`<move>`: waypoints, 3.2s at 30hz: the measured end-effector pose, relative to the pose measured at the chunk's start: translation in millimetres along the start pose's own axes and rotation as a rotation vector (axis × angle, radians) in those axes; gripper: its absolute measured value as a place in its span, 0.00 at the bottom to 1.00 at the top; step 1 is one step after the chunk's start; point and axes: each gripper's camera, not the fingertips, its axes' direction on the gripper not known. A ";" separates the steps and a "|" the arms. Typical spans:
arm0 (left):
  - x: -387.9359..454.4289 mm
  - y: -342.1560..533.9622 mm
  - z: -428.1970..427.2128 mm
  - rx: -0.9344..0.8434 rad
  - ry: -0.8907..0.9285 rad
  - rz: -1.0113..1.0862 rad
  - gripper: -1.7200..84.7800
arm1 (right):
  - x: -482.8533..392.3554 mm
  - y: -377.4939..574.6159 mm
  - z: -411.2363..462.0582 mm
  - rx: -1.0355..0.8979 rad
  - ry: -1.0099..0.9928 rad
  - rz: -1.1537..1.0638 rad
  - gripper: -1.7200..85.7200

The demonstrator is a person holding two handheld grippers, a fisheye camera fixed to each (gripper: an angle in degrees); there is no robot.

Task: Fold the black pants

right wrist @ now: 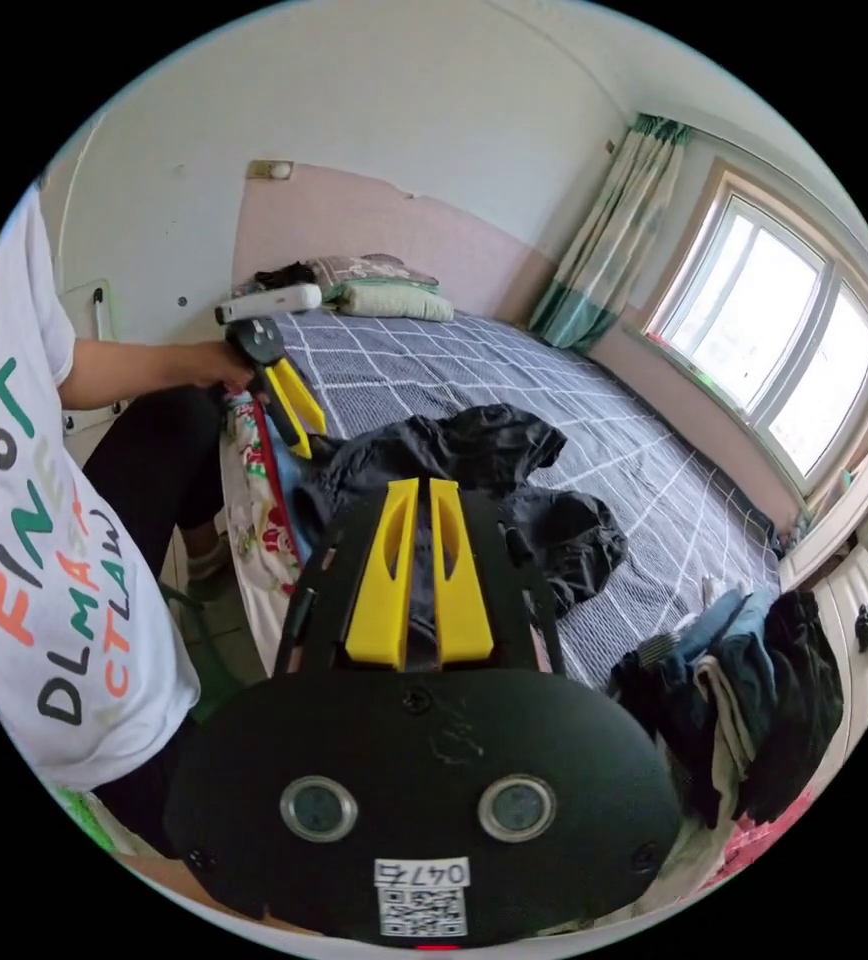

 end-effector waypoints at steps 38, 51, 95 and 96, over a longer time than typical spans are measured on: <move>190.3 36.0 78.4 0.084 0.044 0.644 0.24 | -38.3 23.4 66.3 -0.542 -0.050 -0.459 0.04; 280.7 74.7 89.7 0.211 -0.544 0.798 0.04 | 8.7 -36.6 -40.0 -0.328 0.010 -0.121 0.02; 195.7 180.9 98.1 0.009 -0.224 0.461 0.11 | -15.9 -53.7 112.7 -0.333 -0.553 -0.106 0.09; 183.0 187.7 87.2 0.035 -0.221 0.389 0.11 | -12.3 -52.5 112.3 -0.320 -0.562 -0.091 0.09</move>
